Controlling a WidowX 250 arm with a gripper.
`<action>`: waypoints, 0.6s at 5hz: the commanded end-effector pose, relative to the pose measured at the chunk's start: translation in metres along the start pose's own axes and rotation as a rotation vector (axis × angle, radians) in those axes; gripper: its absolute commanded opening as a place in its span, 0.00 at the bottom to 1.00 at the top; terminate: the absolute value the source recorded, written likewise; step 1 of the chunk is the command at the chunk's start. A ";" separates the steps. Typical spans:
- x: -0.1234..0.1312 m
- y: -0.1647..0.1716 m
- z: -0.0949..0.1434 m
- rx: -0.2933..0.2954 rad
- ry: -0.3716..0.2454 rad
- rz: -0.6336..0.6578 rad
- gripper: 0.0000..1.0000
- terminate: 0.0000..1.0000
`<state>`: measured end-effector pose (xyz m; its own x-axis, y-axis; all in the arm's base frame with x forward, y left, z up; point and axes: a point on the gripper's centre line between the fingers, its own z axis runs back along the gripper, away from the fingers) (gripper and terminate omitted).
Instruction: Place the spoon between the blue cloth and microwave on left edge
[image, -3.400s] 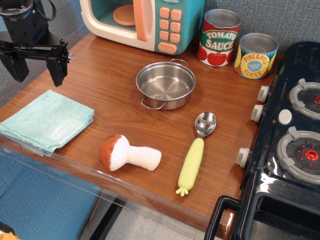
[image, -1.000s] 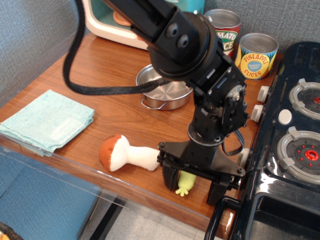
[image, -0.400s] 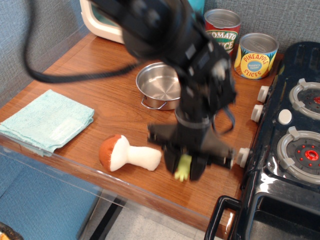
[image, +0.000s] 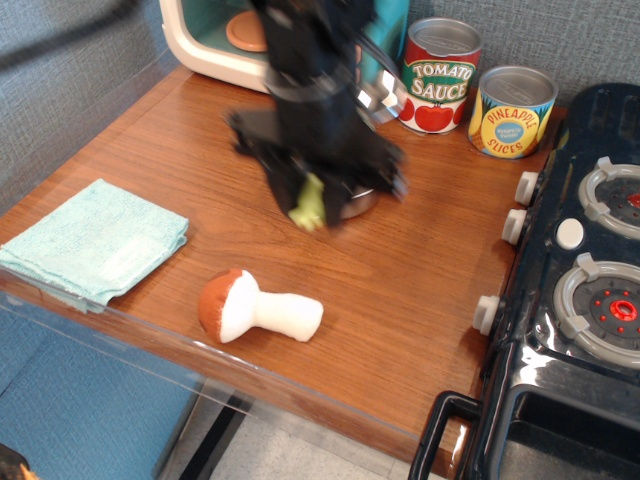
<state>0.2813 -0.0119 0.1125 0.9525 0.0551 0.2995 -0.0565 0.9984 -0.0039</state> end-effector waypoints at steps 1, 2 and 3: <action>0.042 0.092 -0.021 0.110 0.113 -0.069 0.00 0.00; 0.054 0.141 -0.042 0.164 0.178 -0.115 0.00 0.00; 0.060 0.190 -0.051 0.234 0.236 -0.126 0.00 0.00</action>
<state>0.3453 0.1771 0.0538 0.9992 -0.0400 0.0006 0.0389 0.9758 0.2151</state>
